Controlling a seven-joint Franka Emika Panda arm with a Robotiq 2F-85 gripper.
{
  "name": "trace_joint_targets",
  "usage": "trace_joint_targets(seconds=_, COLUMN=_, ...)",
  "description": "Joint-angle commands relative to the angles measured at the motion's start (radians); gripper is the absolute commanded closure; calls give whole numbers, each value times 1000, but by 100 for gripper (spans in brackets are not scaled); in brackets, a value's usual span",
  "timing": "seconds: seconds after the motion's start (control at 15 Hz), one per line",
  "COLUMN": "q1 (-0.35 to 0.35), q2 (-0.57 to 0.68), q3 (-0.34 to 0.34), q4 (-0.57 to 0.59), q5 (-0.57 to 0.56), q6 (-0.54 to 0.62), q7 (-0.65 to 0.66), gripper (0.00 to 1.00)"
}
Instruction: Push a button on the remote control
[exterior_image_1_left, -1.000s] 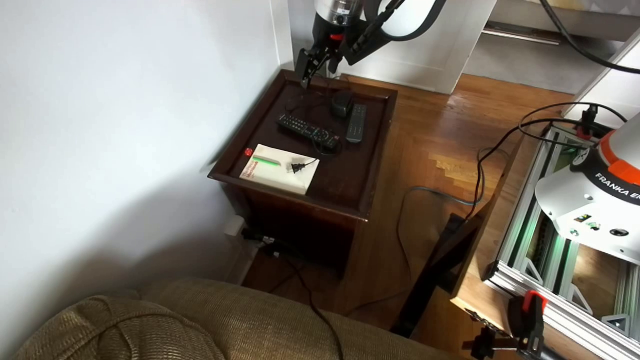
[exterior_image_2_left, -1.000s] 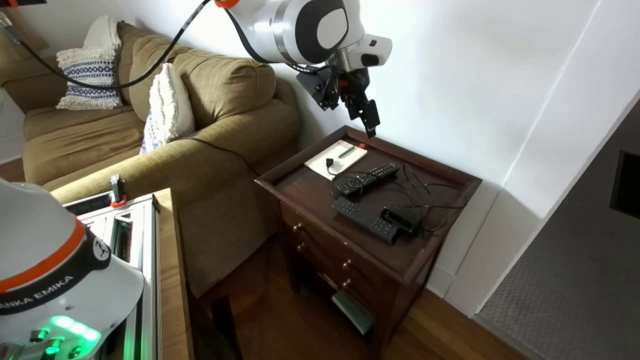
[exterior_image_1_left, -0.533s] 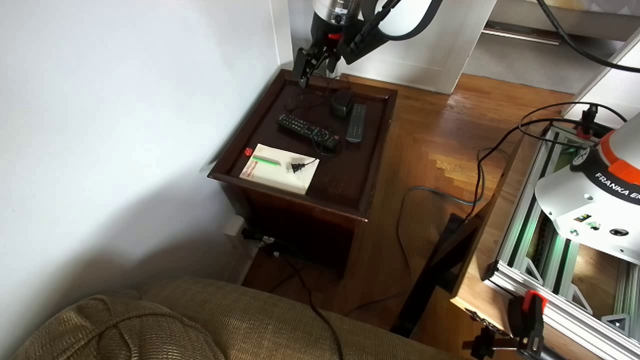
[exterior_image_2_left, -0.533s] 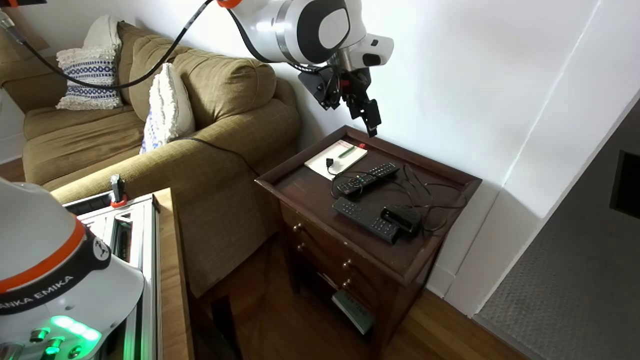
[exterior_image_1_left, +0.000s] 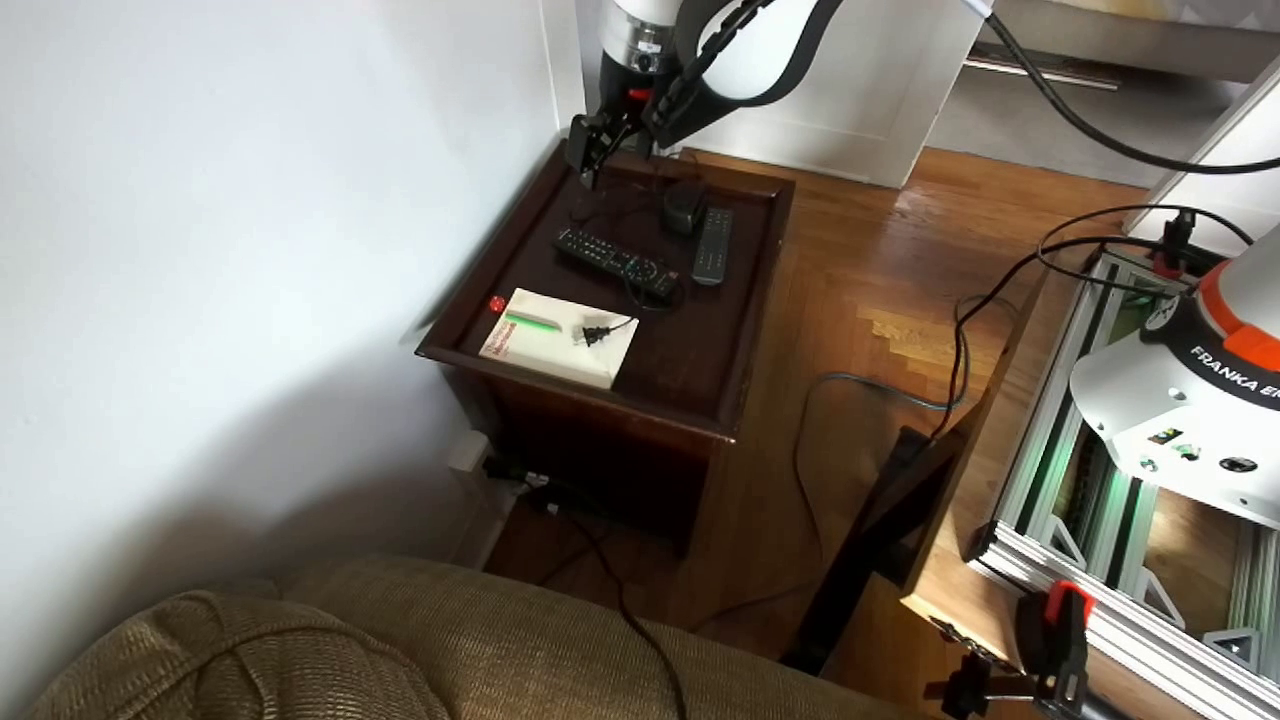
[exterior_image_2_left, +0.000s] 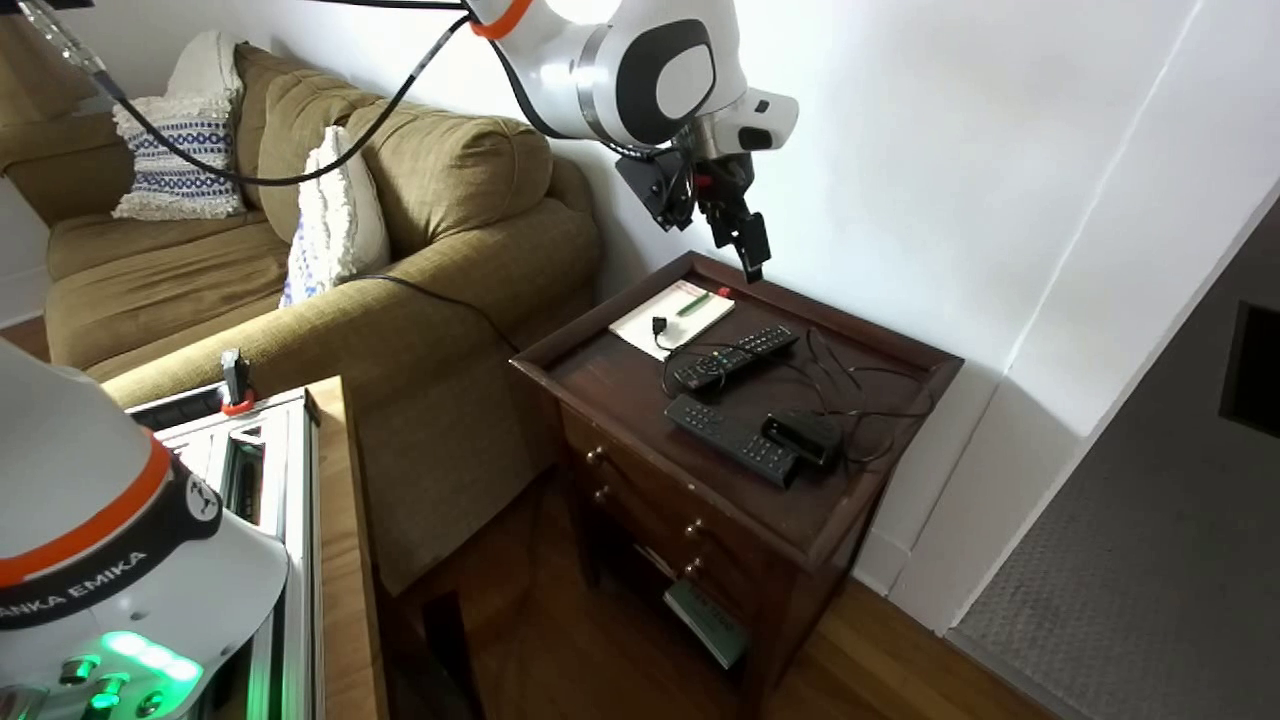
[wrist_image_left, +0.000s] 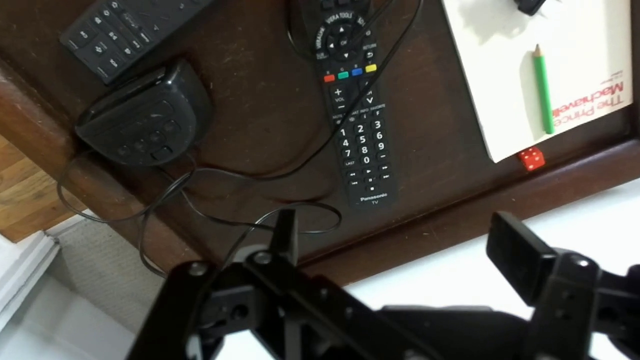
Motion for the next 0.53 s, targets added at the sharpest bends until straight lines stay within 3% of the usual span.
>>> trace_joint_targets(seconds=0.0, q1=54, q2=121, q3=-53, q4=88, q5=40, q6=60, q7=-14, gripper=34)
trace_joint_targets(seconds=0.47, q1=93, q2=263, q3=-86, q4=177, q5=139, q6=171, q7=-60, gripper=89)
